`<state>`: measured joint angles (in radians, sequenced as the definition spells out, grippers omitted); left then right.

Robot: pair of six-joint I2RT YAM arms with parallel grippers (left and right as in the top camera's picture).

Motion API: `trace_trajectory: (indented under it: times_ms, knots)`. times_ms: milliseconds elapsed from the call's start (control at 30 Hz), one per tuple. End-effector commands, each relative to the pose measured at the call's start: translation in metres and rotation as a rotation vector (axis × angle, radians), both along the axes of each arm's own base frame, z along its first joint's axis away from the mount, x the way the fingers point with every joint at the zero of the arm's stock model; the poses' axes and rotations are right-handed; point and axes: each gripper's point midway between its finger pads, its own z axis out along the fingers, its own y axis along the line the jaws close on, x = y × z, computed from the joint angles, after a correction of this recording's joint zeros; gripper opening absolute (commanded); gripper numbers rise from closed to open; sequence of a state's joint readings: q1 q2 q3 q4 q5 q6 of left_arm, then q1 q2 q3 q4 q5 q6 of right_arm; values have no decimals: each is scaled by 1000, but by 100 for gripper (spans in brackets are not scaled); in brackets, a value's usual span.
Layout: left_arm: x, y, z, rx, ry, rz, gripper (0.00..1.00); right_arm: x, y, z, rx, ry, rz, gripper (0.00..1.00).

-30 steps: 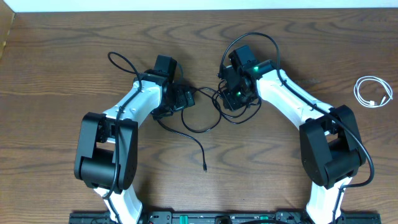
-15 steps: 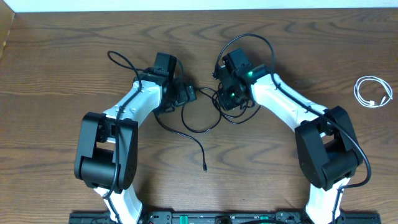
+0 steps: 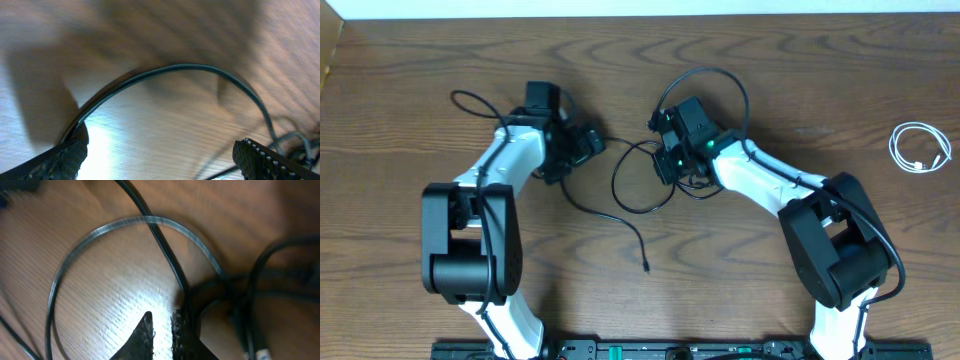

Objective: Untangle cables

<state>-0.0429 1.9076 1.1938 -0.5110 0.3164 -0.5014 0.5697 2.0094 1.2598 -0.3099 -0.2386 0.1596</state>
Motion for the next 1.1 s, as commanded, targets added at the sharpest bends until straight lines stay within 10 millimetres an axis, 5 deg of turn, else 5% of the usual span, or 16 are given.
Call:
trace_trajectory:
  times_ms: [0,367,700,1067]
  knots:
    - [2,10,9,11,0,32,98,-8,-2,-12,2,55,-73,13]
    - [-6,18,3,50,20,24,98,-1,-13,-13,-69,6,-83,36]
    - [-1,18,4,50,-2,25,98,-9,-11,13,-157,22,128,55]
    - [3,18,5,49,-17,25,98,-1,-31,10,-283,-26,125,60]
